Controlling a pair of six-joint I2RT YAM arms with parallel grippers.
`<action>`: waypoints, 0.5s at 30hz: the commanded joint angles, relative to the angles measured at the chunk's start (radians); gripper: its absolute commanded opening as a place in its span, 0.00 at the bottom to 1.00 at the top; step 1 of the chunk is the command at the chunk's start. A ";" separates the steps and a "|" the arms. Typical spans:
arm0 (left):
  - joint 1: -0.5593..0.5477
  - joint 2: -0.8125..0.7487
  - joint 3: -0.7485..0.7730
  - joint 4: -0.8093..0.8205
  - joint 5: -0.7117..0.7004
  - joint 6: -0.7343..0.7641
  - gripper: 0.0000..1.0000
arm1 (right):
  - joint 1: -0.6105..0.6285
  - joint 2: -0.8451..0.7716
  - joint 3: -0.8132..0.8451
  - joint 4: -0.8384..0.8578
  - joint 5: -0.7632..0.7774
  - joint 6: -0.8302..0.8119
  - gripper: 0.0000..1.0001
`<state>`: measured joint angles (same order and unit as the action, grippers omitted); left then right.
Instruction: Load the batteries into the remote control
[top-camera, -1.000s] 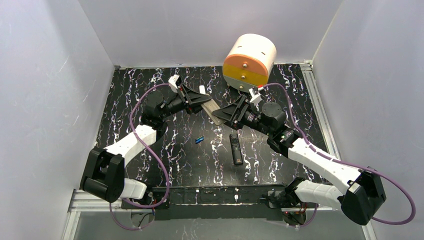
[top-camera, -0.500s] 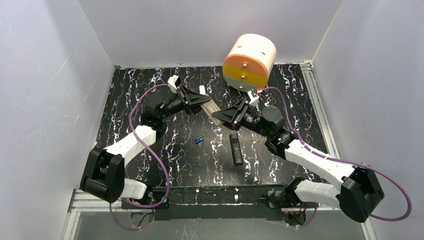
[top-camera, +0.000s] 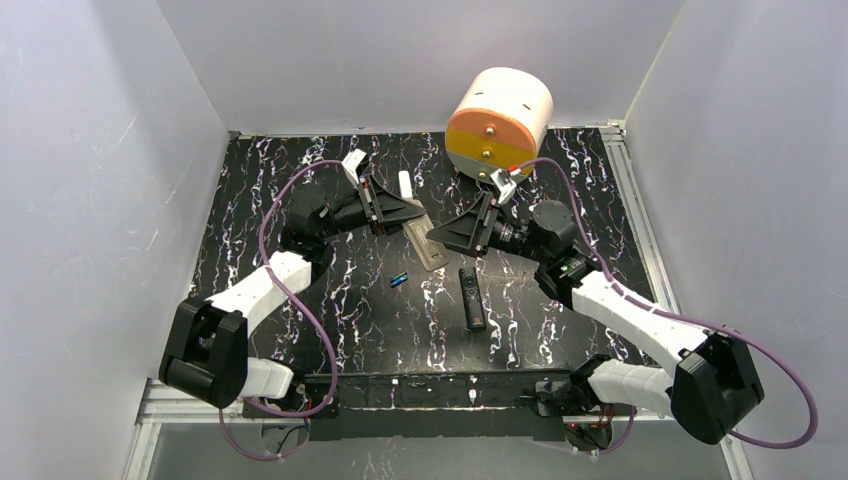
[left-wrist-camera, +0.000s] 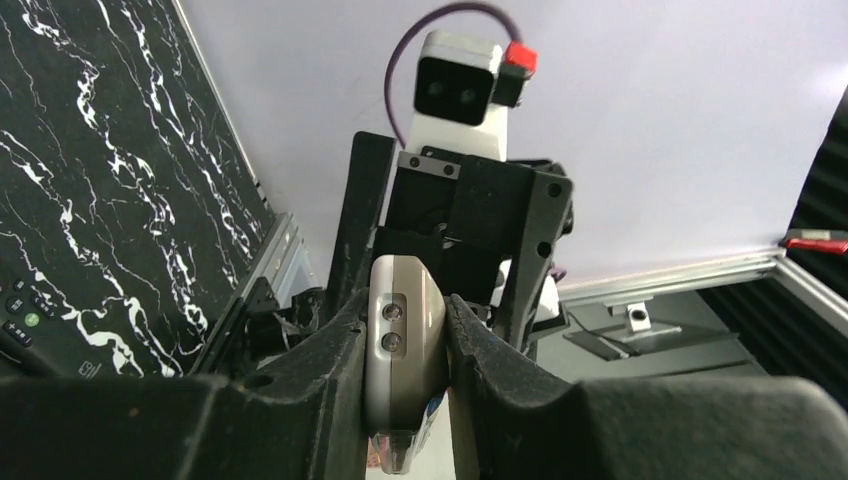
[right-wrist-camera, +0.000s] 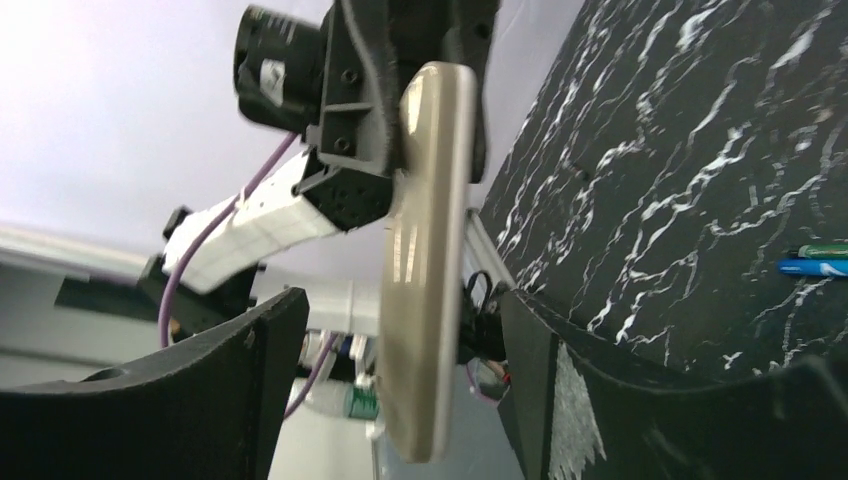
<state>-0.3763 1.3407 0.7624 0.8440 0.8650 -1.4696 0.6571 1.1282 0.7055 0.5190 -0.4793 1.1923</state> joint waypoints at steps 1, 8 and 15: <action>0.000 -0.042 0.049 0.008 0.092 0.071 0.00 | 0.000 0.044 0.107 -0.046 -0.236 -0.191 0.76; 0.000 -0.065 0.050 -0.026 0.098 0.105 0.00 | 0.002 0.107 0.161 -0.089 -0.271 -0.227 0.52; -0.001 -0.109 0.033 -0.080 0.075 0.147 0.09 | 0.001 0.137 0.149 -0.070 -0.247 -0.193 0.20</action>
<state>-0.3763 1.3079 0.7753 0.7982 0.9466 -1.3457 0.6567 1.2575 0.8249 0.4324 -0.7273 1.0237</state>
